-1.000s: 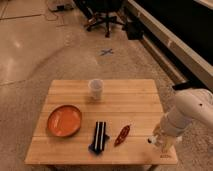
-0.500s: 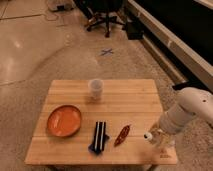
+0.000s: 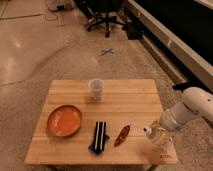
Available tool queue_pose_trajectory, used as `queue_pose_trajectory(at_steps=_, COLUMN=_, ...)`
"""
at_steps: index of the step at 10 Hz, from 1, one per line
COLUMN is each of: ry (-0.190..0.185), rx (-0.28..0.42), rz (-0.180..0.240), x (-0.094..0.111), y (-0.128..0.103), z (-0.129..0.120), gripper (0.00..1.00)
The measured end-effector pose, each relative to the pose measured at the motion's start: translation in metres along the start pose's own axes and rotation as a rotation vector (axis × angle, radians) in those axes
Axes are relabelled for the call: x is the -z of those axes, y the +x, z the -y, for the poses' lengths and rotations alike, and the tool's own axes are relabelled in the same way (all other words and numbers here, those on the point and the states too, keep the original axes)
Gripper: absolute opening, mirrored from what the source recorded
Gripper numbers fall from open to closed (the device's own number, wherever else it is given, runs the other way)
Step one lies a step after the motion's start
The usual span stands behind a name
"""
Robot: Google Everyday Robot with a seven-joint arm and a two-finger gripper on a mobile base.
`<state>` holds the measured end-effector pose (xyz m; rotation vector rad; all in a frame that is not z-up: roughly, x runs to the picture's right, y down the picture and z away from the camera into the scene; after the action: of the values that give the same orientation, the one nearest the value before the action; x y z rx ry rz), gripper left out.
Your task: Stand the bottle upright
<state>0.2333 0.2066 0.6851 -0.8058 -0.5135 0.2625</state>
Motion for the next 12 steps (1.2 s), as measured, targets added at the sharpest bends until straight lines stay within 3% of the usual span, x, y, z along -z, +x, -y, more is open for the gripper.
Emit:
queue_pose_trajectory(at_steps=3, ry=0.075, rx=-0.129, rz=0.053, x=0.006, y=0.006, z=0.01, gripper=0.0)
queue_pose_trajectory(at_steps=5, ry=0.144, rx=-0.19, rz=0.124, x=0.012, y=0.005, z=0.017, gripper=0.0)
queue_pose_trajectory(at_steps=6, ry=0.175, rx=-0.202, rz=0.153, x=0.015, y=0.003, z=0.02, gripper=0.0)
queue_pose_trajectory(at_steps=9, ry=0.325, rx=-0.218, rz=0.272, x=0.035, y=0.001, z=0.031, gripper=0.0)
queue_pose_trajectory(at_steps=12, ry=0.401, rx=-0.224, rz=0.362, x=0.042, y=0.004, z=0.03, gripper=0.0)
